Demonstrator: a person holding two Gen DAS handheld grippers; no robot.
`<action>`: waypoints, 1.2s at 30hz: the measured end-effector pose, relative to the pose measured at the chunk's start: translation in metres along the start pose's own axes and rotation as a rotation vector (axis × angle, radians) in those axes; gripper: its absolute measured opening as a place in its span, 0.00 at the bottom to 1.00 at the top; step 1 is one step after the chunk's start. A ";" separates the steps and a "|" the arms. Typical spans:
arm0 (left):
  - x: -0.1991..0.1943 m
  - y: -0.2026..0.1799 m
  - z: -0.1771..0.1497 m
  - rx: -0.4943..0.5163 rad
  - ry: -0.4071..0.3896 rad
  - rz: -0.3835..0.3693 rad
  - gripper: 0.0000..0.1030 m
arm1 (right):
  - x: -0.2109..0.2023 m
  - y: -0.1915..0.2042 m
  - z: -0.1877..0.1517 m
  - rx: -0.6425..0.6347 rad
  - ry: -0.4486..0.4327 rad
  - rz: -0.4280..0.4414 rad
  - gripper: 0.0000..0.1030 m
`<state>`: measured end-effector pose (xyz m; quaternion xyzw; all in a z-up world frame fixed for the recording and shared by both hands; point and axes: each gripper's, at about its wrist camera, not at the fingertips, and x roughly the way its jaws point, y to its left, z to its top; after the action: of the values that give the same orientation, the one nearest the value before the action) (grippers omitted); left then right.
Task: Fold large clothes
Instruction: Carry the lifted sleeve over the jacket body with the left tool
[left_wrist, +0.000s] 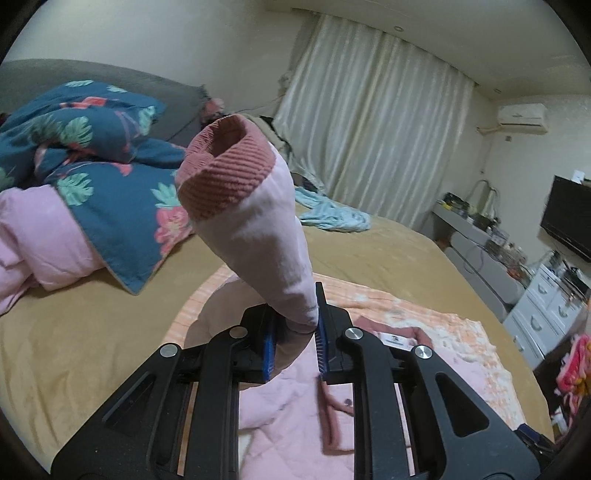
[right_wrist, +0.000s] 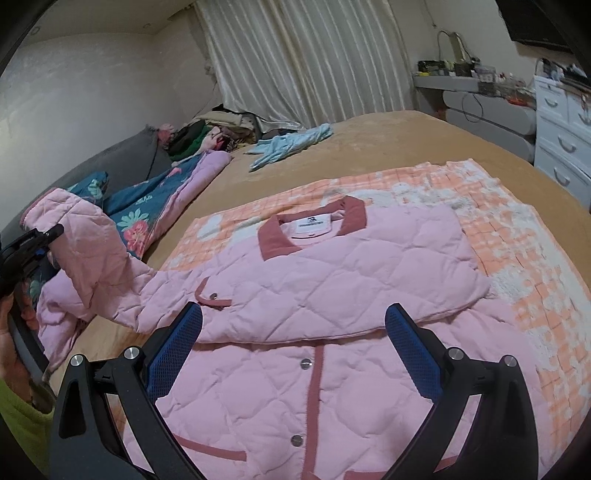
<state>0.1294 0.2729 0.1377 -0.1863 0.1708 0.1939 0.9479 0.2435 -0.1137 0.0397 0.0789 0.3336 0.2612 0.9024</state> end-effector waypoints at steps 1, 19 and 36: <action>0.000 -0.006 -0.001 0.008 0.001 -0.006 0.10 | -0.002 -0.002 0.000 0.004 -0.002 -0.001 0.96; 0.022 -0.110 -0.014 0.122 0.061 -0.178 0.09 | -0.018 -0.039 0.001 0.048 -0.028 -0.043 0.96; 0.056 -0.203 -0.057 0.251 0.160 -0.278 0.09 | -0.042 -0.104 -0.003 0.149 -0.070 -0.109 0.96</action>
<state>0.2512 0.0920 0.1239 -0.1034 0.2410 0.0227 0.9647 0.2582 -0.2245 0.0276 0.1365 0.3242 0.1834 0.9179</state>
